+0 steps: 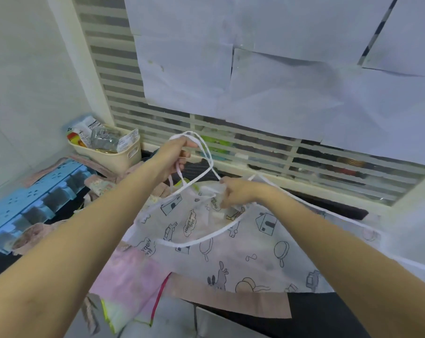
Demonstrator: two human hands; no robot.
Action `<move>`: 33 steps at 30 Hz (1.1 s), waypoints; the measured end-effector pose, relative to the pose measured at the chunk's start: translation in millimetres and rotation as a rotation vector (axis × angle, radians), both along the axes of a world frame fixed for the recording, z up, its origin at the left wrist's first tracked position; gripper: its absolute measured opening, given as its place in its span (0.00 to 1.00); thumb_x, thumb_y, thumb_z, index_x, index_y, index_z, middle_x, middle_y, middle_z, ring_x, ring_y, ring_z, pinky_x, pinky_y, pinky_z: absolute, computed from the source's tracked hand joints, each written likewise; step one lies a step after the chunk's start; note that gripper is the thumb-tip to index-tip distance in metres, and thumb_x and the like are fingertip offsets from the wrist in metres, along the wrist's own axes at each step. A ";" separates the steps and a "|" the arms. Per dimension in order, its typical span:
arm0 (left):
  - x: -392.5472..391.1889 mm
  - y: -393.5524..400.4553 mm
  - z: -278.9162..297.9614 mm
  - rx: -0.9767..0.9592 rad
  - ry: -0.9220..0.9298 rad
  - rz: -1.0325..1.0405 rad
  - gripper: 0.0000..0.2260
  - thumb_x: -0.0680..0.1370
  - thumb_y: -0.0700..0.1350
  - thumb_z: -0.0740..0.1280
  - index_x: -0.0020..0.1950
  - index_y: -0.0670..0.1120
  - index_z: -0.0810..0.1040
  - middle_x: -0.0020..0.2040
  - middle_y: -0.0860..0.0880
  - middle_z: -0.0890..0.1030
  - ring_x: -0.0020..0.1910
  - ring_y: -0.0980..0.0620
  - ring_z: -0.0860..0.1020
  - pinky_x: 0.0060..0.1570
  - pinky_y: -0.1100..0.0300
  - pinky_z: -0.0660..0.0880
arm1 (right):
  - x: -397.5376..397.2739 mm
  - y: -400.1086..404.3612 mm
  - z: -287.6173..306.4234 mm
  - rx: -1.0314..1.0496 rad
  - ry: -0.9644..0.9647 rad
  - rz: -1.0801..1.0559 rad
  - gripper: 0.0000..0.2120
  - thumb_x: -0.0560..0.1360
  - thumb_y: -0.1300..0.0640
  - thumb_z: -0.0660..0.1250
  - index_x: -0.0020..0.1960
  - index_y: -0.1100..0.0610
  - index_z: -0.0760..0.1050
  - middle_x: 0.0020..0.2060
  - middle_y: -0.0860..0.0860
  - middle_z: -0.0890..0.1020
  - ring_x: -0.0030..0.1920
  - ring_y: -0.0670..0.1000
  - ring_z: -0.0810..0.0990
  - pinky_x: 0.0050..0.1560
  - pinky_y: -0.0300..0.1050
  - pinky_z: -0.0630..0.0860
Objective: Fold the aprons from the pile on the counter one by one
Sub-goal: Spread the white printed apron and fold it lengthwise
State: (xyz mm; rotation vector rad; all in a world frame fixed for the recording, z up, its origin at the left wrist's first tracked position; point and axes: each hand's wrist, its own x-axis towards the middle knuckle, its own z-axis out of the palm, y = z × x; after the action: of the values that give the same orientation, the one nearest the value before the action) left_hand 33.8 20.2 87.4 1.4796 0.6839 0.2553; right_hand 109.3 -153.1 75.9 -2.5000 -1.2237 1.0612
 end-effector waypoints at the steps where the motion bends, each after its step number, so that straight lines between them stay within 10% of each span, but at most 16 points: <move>1: 0.3 2.3 1.8 0.030 -0.006 0.004 0.14 0.82 0.46 0.52 0.51 0.45 0.77 0.30 0.52 0.66 0.25 0.56 0.61 0.25 0.66 0.61 | -2.7 -1.5 -12.9 0.015 0.044 -0.063 0.27 0.77 0.56 0.66 0.71 0.59 0.60 0.47 0.53 0.80 0.44 0.51 0.80 0.48 0.45 0.76; 4: 0.8 8.7 9.6 0.098 -0.024 0.019 0.14 0.83 0.45 0.51 0.53 0.45 0.76 0.29 0.52 0.65 0.26 0.55 0.59 0.26 0.65 0.58 | -2.8 0.9 -29.0 0.188 -0.149 -0.197 0.18 0.76 0.52 0.67 0.61 0.60 0.68 0.40 0.51 0.75 0.40 0.52 0.76 0.39 0.45 0.74; 9: -7.9 7.6 19.6 0.091 -0.079 -0.209 0.08 0.78 0.38 0.60 0.52 0.41 0.78 0.30 0.55 0.73 0.27 0.56 0.60 0.29 0.67 0.62 | 16.5 13.4 -9.2 0.435 -0.584 -0.315 0.33 0.72 0.49 0.71 0.70 0.59 0.60 0.62 0.57 0.69 0.60 0.57 0.70 0.58 0.50 0.72; 11: -14.9 2.8 23.5 0.068 -0.105 -0.340 0.07 0.77 0.35 0.60 0.46 0.40 0.78 0.34 0.55 0.76 0.29 0.57 0.63 0.34 0.68 0.66 | 18.4 22.7 -3.4 0.434 -0.381 -0.260 0.32 0.73 0.53 0.71 0.71 0.58 0.60 0.61 0.56 0.73 0.56 0.54 0.74 0.59 0.49 0.73; 13: -22.5 5.7 28.7 0.075 -0.119 -0.350 0.12 0.75 0.34 0.59 0.37 0.46 0.79 0.31 0.56 0.73 0.30 0.57 0.63 0.35 0.68 0.66 | 14.1 26.5 -3.9 0.459 -0.095 -0.289 0.10 0.78 0.59 0.64 0.59 0.59 0.72 0.41 0.53 0.80 0.36 0.46 0.78 0.42 0.39 0.77; 15: -26.8 22.2 30.7 0.118 -0.129 -0.193 0.13 0.70 0.33 0.58 0.32 0.47 0.75 0.33 0.53 0.70 0.32 0.56 0.63 0.34 0.66 0.64 | 19.6 22.1 -10.4 0.536 -0.044 -0.456 0.08 0.80 0.64 0.58 0.46 0.59 0.75 0.32 0.52 0.76 0.29 0.48 0.73 0.30 0.37 0.69; 21: -36.0 87.2 2.6 0.065 0.024 0.476 0.11 0.76 0.32 0.55 0.40 0.43 0.72 0.38 0.45 0.70 0.29 0.55 0.64 0.24 0.67 0.62 | 74.0 -54.9 -43.8 0.376 -0.099 -0.982 0.14 0.81 0.62 0.53 0.59 0.69 0.71 0.40 0.59 0.73 0.40 0.56 0.72 0.39 0.47 0.67; 24: -39.5 106.9 -17.6 0.393 0.471 0.459 0.16 0.79 0.39 0.57 0.65 0.34 0.69 0.59 0.38 0.72 0.51 0.42 0.75 0.49 0.53 0.73 | 83.2 -78.8 -55.7 0.198 -0.072 -0.816 0.13 0.80 0.58 0.56 0.58 0.67 0.71 0.39 0.59 0.76 0.34 0.54 0.72 0.33 0.43 0.68; 26: -25.9 91.3 -22.4 0.618 0.625 0.360 0.23 0.79 0.43 0.58 0.72 0.35 0.60 0.70 0.35 0.64 0.68 0.36 0.64 0.64 0.47 0.65 | 77.8 -76.7 -64.2 0.024 -0.062 -0.521 0.20 0.78 0.53 0.61 0.67 0.63 0.68 0.51 0.57 0.78 0.46 0.56 0.77 0.45 0.45 0.73; 28: -10.3 56.3 -23.2 0.812 0.644 0.248 0.24 0.79 0.43 0.59 0.73 0.39 0.58 0.72 0.36 0.59 0.71 0.37 0.58 0.67 0.46 0.59 | 66.4 -66.7 -74.2 -0.101 -0.108 -0.317 0.32 0.77 0.47 0.64 0.74 0.61 0.58 0.70 0.56 0.68 0.68 0.56 0.68 0.65 0.48 0.67; 33: 18.3 -9.9 -64.2 1.147 0.584 -0.447 0.22 0.78 0.46 0.61 0.72 0.48 0.63 0.72 0.44 0.63 0.71 0.41 0.57 0.68 0.46 0.59 | 49.4 -71.7 -116.6 -0.296 -0.319 -0.101 0.47 0.69 0.41 0.71 0.77 0.54 0.48 0.75 0.52 0.57 0.76 0.55 0.52 0.73 0.61 0.48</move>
State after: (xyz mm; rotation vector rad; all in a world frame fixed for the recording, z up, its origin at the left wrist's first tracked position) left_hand 52.1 10.3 23.3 2.8210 0.6525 -0.1994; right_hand 158.6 -224.7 -40.6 -3.0170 -1.0619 0.9001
